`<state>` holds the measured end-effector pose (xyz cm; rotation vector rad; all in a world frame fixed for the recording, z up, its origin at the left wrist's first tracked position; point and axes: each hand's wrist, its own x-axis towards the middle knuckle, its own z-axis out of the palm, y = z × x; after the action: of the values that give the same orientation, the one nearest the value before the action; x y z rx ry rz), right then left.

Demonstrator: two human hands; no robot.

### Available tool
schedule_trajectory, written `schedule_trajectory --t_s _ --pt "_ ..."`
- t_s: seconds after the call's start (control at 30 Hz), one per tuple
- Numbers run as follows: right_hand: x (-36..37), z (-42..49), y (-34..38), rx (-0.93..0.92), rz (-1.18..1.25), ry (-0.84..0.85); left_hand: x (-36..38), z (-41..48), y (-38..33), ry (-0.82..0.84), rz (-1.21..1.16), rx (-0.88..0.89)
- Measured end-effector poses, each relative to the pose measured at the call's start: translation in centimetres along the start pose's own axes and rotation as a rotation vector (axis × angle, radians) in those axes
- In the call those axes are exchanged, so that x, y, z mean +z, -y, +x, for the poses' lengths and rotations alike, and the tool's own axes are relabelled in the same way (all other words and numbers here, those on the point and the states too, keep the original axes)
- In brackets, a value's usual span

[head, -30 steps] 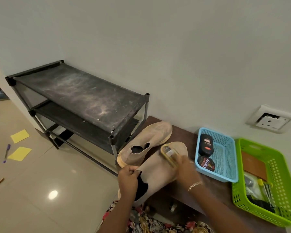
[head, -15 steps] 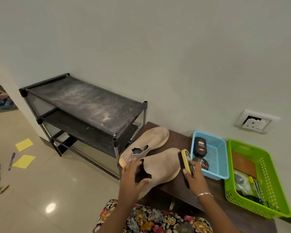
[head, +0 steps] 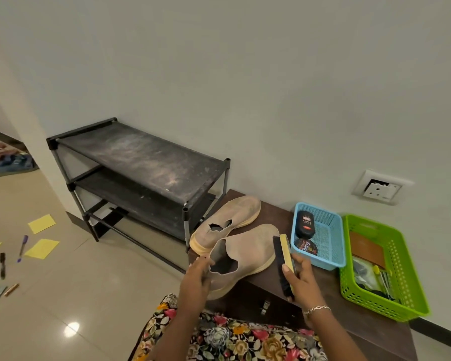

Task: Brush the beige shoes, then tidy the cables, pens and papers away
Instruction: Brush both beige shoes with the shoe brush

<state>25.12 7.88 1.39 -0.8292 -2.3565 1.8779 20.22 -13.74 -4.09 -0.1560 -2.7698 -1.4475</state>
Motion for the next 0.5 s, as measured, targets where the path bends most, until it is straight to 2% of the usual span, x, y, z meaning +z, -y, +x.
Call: schedule_trajectory --t_s 0.17,0.3,0.5 --pt "0.7 -1.2 0.2 0.005 0.022 0.019 -0.4 0.6 -2.2 0.046 0.017 -0.013" --pt "0.7 -2.6 1.4 -0.01 0.143 0.015 -0.3 2.1 -6.7 0.194 -0.024 0.063" --pt "-1.1 -4.9 4.2 -0.087 0.384 -0.054 -1.2 1.7 -14.6 0.151 -0.401 -0.128"
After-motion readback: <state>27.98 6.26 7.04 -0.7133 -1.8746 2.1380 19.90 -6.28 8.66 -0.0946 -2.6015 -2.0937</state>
